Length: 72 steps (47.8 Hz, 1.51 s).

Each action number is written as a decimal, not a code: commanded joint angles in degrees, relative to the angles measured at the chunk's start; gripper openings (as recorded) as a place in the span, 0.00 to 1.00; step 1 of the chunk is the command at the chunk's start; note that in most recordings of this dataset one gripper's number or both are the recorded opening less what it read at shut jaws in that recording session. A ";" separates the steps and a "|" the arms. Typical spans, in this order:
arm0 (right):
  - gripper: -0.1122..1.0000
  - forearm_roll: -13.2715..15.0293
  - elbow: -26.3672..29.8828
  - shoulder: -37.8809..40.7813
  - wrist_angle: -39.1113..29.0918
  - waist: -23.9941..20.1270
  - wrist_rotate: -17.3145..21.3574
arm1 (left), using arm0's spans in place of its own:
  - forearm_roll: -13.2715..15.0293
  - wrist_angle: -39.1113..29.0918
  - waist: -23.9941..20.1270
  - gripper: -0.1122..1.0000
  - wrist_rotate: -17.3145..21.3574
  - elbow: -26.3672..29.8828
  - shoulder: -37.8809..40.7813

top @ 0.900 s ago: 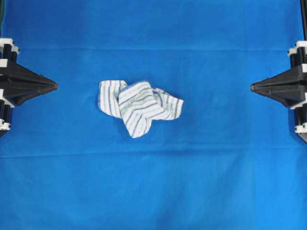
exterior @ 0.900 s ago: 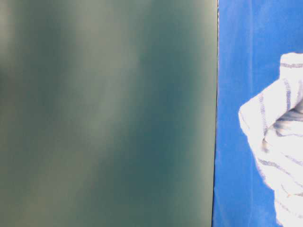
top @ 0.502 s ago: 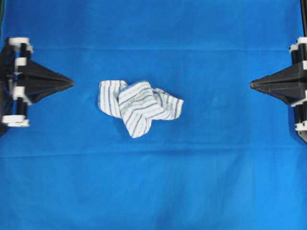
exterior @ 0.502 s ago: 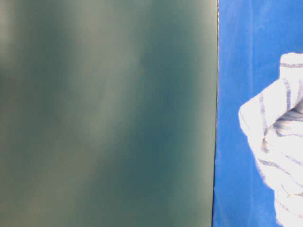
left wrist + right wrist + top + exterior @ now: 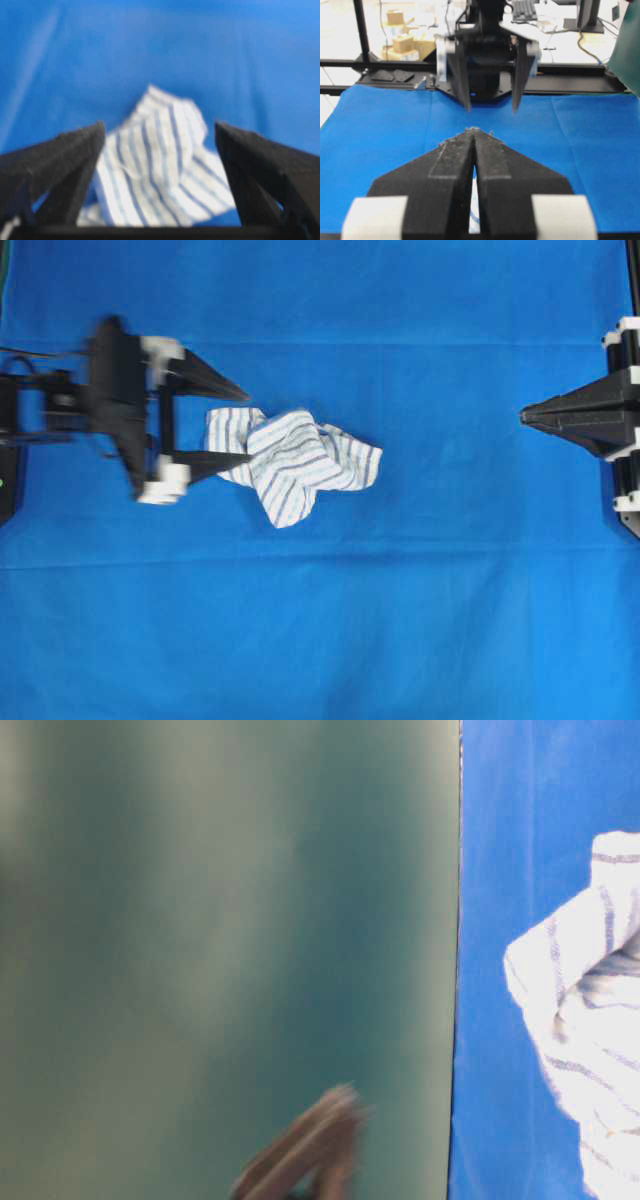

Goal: Hand over the towel.
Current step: 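Move the left gripper open toward the white blue-striped towel, then close the left gripper on the towel and lift it slightly, then bring the right gripper open toward the towel held by the left gripper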

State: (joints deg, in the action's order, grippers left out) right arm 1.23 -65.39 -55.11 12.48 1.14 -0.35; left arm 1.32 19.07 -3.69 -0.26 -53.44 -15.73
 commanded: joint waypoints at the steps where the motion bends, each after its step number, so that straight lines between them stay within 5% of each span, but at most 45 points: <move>1: 0.10 0.09 1.32 0.62 0.09 0.09 -0.09 | 0.18 -2.46 -0.26 0.95 -0.09 4.39 5.19; 17: 0.10 0.09 1.14 1.14 -0.97 0.09 -0.09 | 0.18 -11.34 -0.79 0.95 -0.09 15.56 23.82; 32: 0.10 0.18 1.14 1.58 -2.20 0.00 -0.09 | 0.18 -13.45 -0.88 0.92 0.62 16.52 25.93; 37: 0.10 0.18 1.14 1.58 -2.20 0.09 -0.09 | 0.09 -15.12 -0.79 0.76 1.23 17.23 25.22; 49: 0.10 0.26 1.14 1.58 -2.64 0.09 -0.09 | -0.18 -12.92 -0.79 0.16 1.41 17.49 18.72; 72: 0.10 0.26 1.05 2.20 -2.29 0.09 -0.09 | -0.18 5.98 2.46 0.16 1.32 13.10 4.31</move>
State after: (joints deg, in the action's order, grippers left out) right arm 1.41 -65.48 -53.53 9.67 1.14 -0.35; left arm 1.23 21.62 -2.02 1.23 -40.34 -8.61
